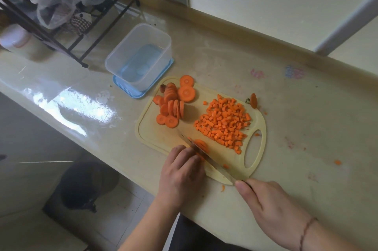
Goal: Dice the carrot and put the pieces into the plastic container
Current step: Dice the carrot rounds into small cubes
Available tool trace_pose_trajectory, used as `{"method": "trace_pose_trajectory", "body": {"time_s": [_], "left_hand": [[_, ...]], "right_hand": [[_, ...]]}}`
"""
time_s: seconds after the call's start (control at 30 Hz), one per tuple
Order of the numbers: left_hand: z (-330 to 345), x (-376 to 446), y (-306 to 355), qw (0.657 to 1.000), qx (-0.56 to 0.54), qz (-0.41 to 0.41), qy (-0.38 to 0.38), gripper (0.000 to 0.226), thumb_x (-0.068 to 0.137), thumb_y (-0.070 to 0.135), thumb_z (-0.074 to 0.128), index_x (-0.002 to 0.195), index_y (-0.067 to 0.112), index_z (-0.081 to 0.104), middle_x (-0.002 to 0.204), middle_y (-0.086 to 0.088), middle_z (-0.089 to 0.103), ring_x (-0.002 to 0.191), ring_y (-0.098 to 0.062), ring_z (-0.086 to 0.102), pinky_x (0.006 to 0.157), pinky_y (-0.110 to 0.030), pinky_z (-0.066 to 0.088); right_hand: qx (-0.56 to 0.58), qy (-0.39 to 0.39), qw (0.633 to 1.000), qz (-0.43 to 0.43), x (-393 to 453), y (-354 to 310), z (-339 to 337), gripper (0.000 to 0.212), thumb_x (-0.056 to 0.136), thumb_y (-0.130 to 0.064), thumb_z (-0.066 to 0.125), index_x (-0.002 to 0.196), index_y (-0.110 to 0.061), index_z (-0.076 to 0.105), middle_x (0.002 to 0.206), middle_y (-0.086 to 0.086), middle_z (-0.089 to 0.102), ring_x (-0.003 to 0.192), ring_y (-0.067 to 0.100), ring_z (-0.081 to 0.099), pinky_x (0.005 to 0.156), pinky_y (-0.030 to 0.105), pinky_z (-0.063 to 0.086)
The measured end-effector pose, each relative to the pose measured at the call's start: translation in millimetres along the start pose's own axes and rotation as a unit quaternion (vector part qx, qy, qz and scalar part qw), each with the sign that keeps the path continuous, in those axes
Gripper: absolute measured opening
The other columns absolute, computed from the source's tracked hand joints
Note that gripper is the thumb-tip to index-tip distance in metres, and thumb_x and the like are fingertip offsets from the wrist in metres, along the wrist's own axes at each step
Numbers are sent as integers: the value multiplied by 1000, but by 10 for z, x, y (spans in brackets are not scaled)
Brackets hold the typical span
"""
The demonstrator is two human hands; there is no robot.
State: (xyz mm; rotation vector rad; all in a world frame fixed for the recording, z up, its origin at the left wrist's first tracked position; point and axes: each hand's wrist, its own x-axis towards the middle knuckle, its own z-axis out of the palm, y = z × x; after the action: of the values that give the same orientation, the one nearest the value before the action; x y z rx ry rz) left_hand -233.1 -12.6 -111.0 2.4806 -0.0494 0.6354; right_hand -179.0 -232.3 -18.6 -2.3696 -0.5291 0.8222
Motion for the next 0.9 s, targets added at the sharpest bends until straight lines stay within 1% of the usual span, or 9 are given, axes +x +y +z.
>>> {"method": "trace_pose_trajectory", "body": {"time_s": [0.13,0.23,0.33,0.43,0.5,0.6,0.7,0.77,0.9], "left_hand": [[-1,-3,-11,1000,-6,-4,-3,15,79,4,84,91,2,77,103,-10,72,100,-27,61,87,-34,55],[11,0,-8,1000,-6,-8,3,13,79,5,82,91,2,77,102,-10,72,98,-27,62,86,-32,55],[24,4,-7,1000,-9,-20,3,14,78,5,82,91,3,78,101,-9,72,97,-28,64,86,-33,55],[32,7,-10,1000,-12,-24,-5,13,79,6,81,91,4,78,101,-8,72,98,-27,64,87,-32,55],[10,-3,-27,1000,-11,-19,-12,12,80,7,81,90,4,77,102,-8,71,98,-27,64,88,-31,54],[-30,-50,-39,1000,-11,-5,-12,8,87,10,76,92,4,77,102,-10,69,101,-26,63,92,-29,53],[-19,-78,-39,1000,-9,-5,1,16,94,16,67,93,3,77,101,-11,69,105,-24,61,95,-26,51],[1,-88,-45,1000,-4,-1,4,21,97,17,63,92,2,76,101,-11,70,105,-25,60,95,-28,51],[20,-117,-82,1000,0,15,6,28,102,22,59,94,2,77,104,-12,72,102,-26,62,89,-35,54]], "right_hand": [[-17,-1,1000,12,-77,56,35,76,79,-79,2,71,-21,50,61,0,57,62,14,56,63,35,45],[-23,-7,999,30,-138,85,93,78,74,-81,-4,70,-21,46,64,3,58,65,16,56,64,33,44],[-31,-15,999,41,-103,24,140,89,67,-85,-14,76,-23,50,69,0,60,70,16,58,67,34,45],[-32,-10,999,32,66,-93,162,71,79,-75,-3,73,-25,47,69,-2,57,68,15,56,66,36,45],[-14,-3,1000,18,140,-129,154,62,84,-69,7,69,-24,47,64,-1,55,64,14,54,62,35,41],[27,11,999,17,82,-49,114,70,84,-74,8,64,-19,46,58,3,54,59,16,53,60,34,40],[44,11,999,26,-55,22,101,71,80,-78,11,64,-19,48,61,6,57,60,14,54,60,33,41],[27,5,999,23,-100,42,110,72,79,-79,9,66,-20,49,62,4,58,63,13,54,61,34,43],[-2,-10,999,32,-150,104,117,86,75,-85,-1,74,-19,54,65,1,61,65,12,57,65,35,47]]}}
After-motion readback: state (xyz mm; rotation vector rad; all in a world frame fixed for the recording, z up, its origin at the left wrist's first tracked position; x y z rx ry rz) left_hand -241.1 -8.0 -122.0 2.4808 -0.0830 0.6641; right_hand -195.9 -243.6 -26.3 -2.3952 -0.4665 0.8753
